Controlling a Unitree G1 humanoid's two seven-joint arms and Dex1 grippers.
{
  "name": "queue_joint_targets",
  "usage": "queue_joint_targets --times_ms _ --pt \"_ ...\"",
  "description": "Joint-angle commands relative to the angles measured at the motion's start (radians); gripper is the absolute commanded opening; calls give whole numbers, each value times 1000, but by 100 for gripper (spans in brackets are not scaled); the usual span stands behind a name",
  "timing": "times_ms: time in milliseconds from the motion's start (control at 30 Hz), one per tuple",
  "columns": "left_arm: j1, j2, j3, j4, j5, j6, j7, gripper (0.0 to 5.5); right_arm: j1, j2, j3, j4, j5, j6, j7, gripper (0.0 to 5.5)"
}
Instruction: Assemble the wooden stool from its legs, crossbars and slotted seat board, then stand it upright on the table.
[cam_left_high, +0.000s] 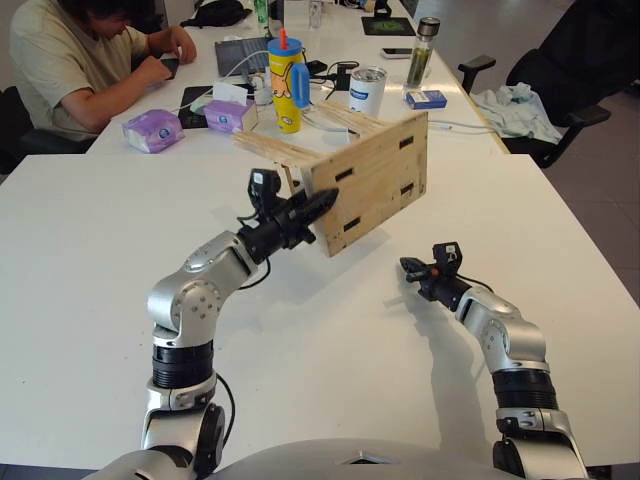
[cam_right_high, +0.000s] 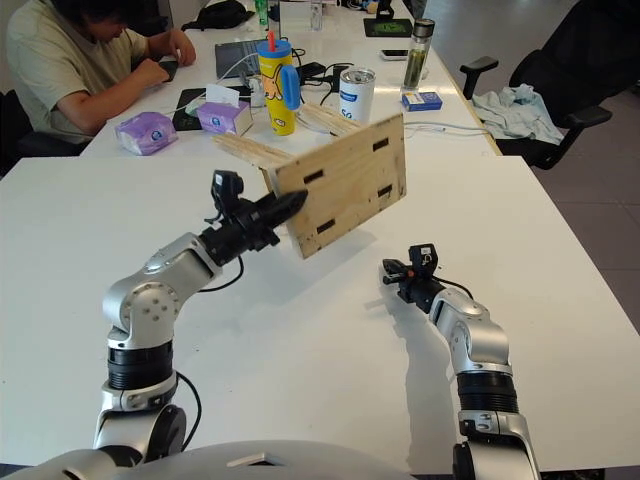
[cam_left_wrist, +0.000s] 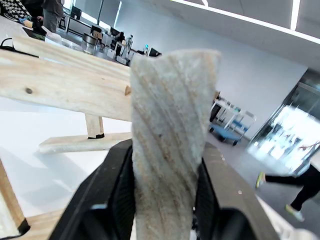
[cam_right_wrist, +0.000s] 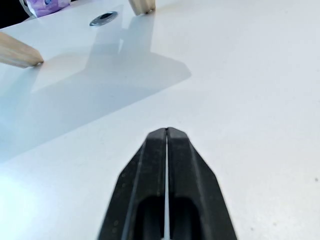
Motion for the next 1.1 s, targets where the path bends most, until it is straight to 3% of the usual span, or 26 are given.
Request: queue_joint_targets --times_ms 33,200,367,500,533,867,1100 --pt "-340 -121 320 47 -623 -228 514 132 38 34 17 0 0 14 -22 0" --pt "-358 -141 448 94 -632 -417 759 132 36 41 19 -8 0 22 -22 0" --pt "-229 -125 495 164 -590 -455 799 132 21 44 27 -9 1 27 -20 0" --pt "-152 -58 487 249 -587 -410 692 132 14 40 30 -11 2 35 -18 0" --pt "-147 -46 492 260 -589 -410 676 168 15 40 31 -11 2 37 -18 0" --pt "-77 -35 512 236 -671 -434 520 324 19 37 34 -8 5 47 -14 0" --pt "234 -56 425 -11 -659 -363 337 326 24 32 36 -9 6 51 -5 0"
